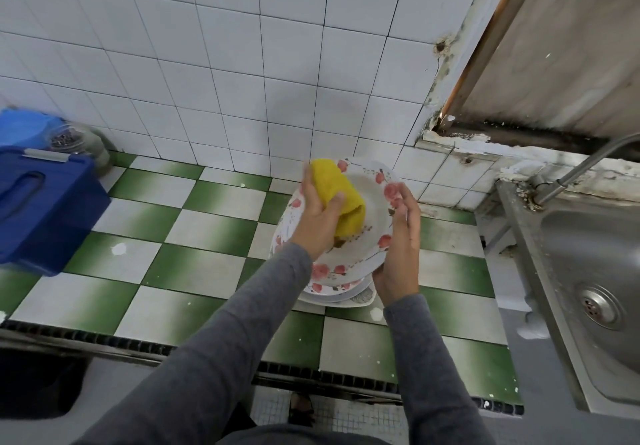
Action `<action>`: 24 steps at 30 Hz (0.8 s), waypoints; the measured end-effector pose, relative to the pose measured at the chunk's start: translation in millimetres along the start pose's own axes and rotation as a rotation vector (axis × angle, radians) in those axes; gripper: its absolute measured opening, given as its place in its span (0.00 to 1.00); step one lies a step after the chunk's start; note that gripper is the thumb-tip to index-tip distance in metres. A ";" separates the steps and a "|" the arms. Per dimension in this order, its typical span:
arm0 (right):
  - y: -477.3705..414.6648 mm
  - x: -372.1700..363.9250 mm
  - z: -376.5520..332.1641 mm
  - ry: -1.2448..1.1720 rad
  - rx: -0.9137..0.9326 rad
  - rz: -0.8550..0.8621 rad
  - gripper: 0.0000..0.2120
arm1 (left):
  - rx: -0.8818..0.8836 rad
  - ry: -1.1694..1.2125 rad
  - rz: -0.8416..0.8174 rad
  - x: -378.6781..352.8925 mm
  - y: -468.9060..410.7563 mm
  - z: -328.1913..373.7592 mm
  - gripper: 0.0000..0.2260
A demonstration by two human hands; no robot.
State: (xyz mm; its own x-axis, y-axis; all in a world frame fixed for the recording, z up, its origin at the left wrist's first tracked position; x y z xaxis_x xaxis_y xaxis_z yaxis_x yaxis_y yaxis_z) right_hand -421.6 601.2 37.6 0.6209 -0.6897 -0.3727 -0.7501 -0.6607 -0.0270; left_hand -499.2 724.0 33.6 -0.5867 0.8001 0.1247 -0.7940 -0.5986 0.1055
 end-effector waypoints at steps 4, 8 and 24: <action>1.5 -9.7 -3.6 -0.107 0.013 -0.052 0.15 | 0.150 -0.597 -0.023 -27.2 -6.4 -10.9 0.29; 2.3 -12.8 -6.4 -0.092 0.023 -0.081 0.15 | 0.093 -0.585 0.045 -34.7 0.6 -13.9 0.30; -12.3 -36.6 -21.5 0.020 0.065 -0.246 0.17 | -0.316 -0.477 -0.032 -34.4 -16.3 37.2 0.28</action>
State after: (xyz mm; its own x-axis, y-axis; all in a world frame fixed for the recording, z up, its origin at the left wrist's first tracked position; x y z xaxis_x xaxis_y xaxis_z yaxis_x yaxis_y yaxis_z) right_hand -430.1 628.2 71.4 0.7902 -0.5170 -0.3292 -0.5890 -0.7890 -0.1748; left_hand -460.1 704.9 64.3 -0.4835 0.6685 0.5652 -0.8621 -0.4757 -0.1748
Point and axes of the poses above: each hand's wrist, its own y-axis away from the middle knuckle, its own x-axis out of the back of the hand, z = x × y, the point moved 9 cm from there along -y, towards the middle knuckle, and after that the axes turned 10 degrees about -z, right-handed, at the moved point
